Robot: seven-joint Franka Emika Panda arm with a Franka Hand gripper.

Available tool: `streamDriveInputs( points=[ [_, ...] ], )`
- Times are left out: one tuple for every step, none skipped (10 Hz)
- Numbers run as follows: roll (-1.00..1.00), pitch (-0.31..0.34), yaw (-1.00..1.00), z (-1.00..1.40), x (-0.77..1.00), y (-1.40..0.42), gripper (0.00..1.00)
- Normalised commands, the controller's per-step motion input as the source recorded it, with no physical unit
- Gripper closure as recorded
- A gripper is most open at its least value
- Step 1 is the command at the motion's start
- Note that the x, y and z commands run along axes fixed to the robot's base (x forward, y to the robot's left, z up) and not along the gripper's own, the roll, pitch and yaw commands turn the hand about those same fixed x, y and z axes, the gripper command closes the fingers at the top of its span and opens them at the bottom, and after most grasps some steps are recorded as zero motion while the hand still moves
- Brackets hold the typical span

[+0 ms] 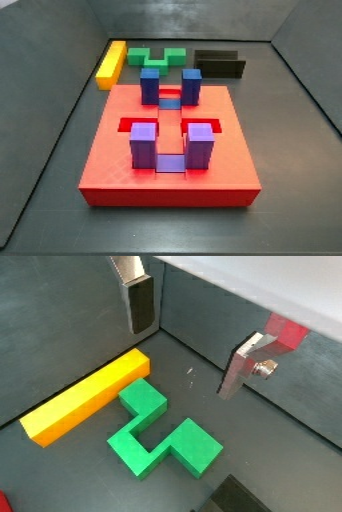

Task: Pick up the yellow object. Move up. Move to above the board. Insert the yellow object.
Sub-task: Pick up the yellow object.

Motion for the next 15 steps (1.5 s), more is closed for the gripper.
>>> streamDriveInputs(
  points=[
    [-0.01, -0.074, -0.18, -0.40, -0.53, -0.05, 0.00],
    [-0.06, -0.094, -0.28, -0.58, -0.76, -0.17, 0.00],
    [-0.07, -0.109, -0.16, -0.69, -0.75, -0.25, 0.00],
    [-0.05, -0.099, 0.00, -0.71, -0.68, -0.30, 0.00],
    [0.00, -0.110, 0.02, -0.57, -0.61, -0.31, 0.00],
    [-0.01, -0.133, 0.09, -0.45, -0.48, -0.27, 0.00],
    [-0.02, -0.136, 0.15, -0.43, -0.40, -0.21, 0.00],
    [-0.02, -0.136, 0.17, -0.40, -0.35, -0.15, 0.00],
    [0.00, -0.066, 0.17, -0.20, -0.17, -0.08, 0.00],
    [0.00, -0.064, 0.15, -0.21, -0.23, 0.00, 0.00],
    [0.00, -0.079, 0.15, -0.23, -0.23, 0.00, 0.00],
    [0.04, 0.000, 0.09, -0.05, 0.00, -0.03, 0.00],
    [0.05, 0.000, 0.02, -0.03, 0.00, -0.01, 0.00],
    [0.06, 0.000, 0.00, -0.07, 0.00, -0.03, 0.00],
    [0.15, 0.000, 0.00, -0.20, -0.12, 0.00, 0.00]
  ],
)
